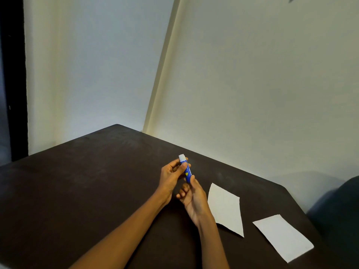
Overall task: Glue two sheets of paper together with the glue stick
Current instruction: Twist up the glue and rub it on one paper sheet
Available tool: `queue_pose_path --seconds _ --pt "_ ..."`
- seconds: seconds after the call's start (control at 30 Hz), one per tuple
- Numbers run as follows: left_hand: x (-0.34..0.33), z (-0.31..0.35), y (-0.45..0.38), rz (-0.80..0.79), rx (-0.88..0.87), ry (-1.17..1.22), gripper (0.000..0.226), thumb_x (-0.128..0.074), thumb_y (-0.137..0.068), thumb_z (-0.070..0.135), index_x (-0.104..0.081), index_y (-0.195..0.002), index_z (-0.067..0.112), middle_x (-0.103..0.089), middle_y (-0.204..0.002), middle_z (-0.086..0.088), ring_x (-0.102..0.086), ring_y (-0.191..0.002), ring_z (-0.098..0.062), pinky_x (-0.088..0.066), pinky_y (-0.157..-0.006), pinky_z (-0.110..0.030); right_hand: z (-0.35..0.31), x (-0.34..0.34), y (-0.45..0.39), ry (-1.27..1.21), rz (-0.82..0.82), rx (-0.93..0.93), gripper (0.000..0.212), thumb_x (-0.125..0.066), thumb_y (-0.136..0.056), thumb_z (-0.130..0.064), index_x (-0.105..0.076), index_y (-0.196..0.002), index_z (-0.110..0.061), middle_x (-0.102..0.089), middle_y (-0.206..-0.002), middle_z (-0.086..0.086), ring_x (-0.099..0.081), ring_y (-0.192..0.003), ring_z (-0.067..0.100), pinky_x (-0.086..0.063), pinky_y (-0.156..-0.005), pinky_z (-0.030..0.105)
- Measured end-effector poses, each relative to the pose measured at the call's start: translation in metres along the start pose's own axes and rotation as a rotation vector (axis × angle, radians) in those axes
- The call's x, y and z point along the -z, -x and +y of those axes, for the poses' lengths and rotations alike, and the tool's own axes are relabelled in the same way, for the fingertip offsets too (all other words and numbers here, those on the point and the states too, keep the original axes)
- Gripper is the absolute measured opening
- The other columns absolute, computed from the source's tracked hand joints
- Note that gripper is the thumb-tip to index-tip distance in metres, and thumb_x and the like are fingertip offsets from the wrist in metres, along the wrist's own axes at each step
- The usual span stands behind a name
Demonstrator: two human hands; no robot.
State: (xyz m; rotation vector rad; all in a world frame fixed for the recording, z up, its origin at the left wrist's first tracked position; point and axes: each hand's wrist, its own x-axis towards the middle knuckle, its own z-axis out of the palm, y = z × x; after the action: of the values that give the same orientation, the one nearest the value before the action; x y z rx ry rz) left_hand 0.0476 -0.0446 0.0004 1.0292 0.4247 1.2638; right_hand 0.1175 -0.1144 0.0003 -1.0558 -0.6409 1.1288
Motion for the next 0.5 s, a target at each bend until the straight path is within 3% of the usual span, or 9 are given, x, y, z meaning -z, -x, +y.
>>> queue_pose_path --seconds 0.13,0.3,0.5 --pt "-0.0015 -0.0002 0.0018 -0.009 0.012 -0.003 0.023 -0.059 -0.087 0.014 -0.064 -0.109 0.015 -0.073 -0.096 -0.002 -0.069 -0.091 -0.012 -0.056 -0.075 -0.021 -0.0013 -0.0024 0.0005 0.017 0.020 -0.019 0.049 -0.037 -0.094 -0.052 -0.055 -0.075 -0.011 -0.042 -0.052 0.000 -0.042 -0.045 0.009 -0.044 -0.046 0.023" --pt "-0.0006 0.0012 0.0012 -0.001 0.004 -0.041 0.026 -0.060 -0.087 0.012 -0.063 -0.112 0.011 -0.072 -0.098 -0.005 -0.069 -0.091 -0.013 -0.056 -0.074 -0.021 0.0004 -0.0009 -0.0004 -0.002 -0.023 0.024 0.030 -0.039 -0.099 -0.034 -0.054 -0.112 -0.011 -0.054 -0.058 0.000 -0.053 -0.052 0.009 -0.050 -0.051 0.026" --pt "-0.0015 0.0025 0.0015 -0.011 0.012 -0.005 0.026 -0.058 -0.087 0.013 -0.062 -0.113 0.012 -0.071 -0.100 -0.007 -0.068 -0.092 -0.014 -0.056 -0.081 -0.024 -0.0011 -0.0046 0.0003 0.003 -0.010 0.002 0.045 -0.036 -0.096 -0.047 -0.058 -0.089 -0.009 -0.041 -0.051 0.000 -0.042 -0.045 0.008 -0.045 -0.047 0.024"
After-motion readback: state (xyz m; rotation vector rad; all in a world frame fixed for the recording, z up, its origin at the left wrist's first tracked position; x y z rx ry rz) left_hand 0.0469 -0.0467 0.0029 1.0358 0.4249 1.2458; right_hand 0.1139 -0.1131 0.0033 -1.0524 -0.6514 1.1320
